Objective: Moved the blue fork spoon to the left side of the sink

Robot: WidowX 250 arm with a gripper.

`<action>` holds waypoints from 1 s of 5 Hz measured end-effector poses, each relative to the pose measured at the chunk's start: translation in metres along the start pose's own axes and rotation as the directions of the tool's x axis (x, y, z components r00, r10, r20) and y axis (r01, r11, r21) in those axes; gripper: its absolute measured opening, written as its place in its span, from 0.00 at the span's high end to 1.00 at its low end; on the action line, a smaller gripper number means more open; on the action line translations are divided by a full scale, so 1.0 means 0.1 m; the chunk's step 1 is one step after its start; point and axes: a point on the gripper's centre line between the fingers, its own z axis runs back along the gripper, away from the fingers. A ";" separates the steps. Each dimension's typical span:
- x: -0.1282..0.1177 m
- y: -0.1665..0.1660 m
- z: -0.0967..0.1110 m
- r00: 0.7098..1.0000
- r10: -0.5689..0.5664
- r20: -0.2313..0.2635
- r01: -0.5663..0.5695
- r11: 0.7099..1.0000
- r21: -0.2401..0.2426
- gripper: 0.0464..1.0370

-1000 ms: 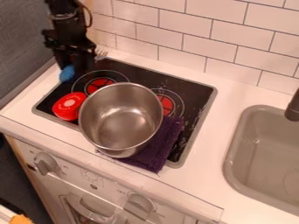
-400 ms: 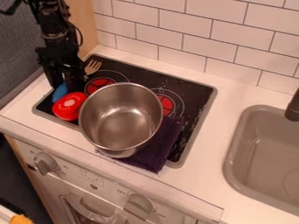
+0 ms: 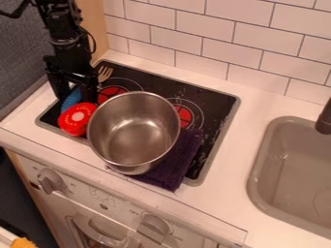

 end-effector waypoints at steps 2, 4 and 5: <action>0.03 -0.10 0.42 0.998 0.061 -0.002 -0.061 0.998 0.027 0.04; 0.00 -0.28 0.45 0.994 0.074 -0.076 -0.072 0.997 0.027 0.04; 0.00 -0.29 0.45 0.994 0.069 -0.079 -0.068 0.997 0.026 0.04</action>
